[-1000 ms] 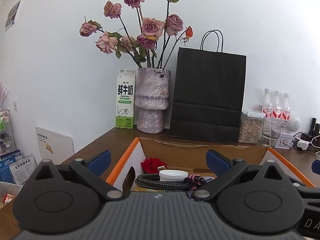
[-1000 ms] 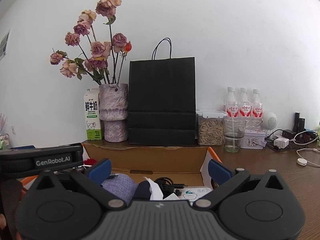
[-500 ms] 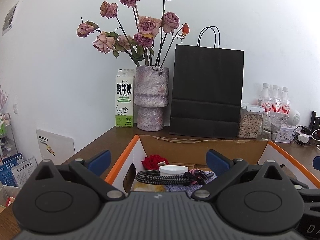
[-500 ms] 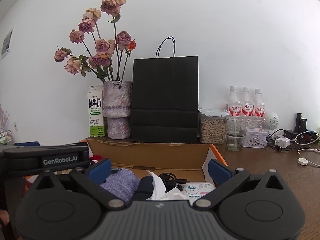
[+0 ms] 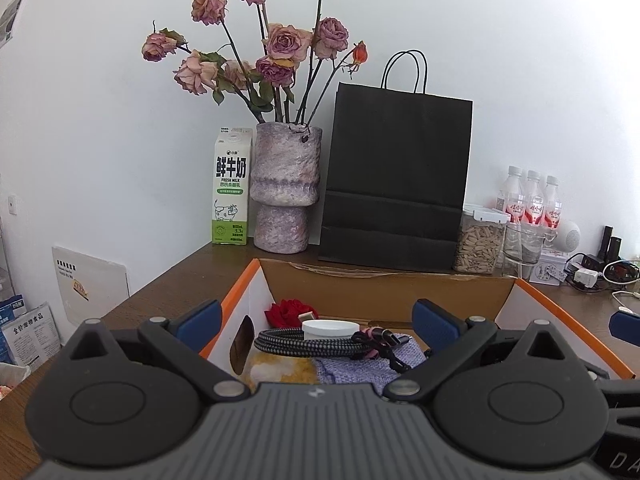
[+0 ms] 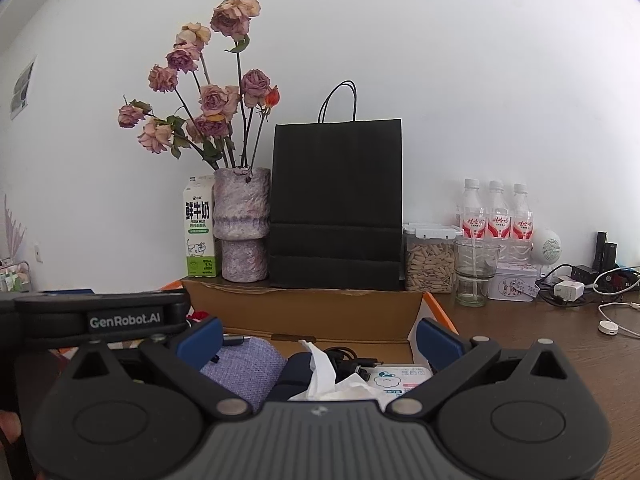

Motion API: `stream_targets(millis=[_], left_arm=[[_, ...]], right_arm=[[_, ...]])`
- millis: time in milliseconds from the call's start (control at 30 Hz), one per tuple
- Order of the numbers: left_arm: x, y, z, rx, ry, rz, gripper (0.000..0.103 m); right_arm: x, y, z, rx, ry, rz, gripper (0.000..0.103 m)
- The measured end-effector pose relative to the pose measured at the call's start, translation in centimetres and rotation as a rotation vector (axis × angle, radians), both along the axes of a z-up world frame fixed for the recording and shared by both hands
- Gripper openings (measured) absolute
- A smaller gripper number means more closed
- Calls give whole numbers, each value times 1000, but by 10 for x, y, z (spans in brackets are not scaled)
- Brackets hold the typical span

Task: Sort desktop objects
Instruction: 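Move both tools out of the box back over the table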

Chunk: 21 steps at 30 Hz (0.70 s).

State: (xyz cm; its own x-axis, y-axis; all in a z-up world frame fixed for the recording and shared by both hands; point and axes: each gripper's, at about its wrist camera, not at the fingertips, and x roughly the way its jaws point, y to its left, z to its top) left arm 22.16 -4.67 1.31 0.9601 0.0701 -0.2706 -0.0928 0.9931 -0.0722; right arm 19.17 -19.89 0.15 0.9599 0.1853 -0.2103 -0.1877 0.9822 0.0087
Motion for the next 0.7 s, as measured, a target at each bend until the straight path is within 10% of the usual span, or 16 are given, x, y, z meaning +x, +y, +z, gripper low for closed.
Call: stream_targets(millis=[700], left_arm=[[-39, 33, -1, 8, -4, -34, 103]], right_arm=[[-28, -35, -6, 6, 53, 9, 103]])
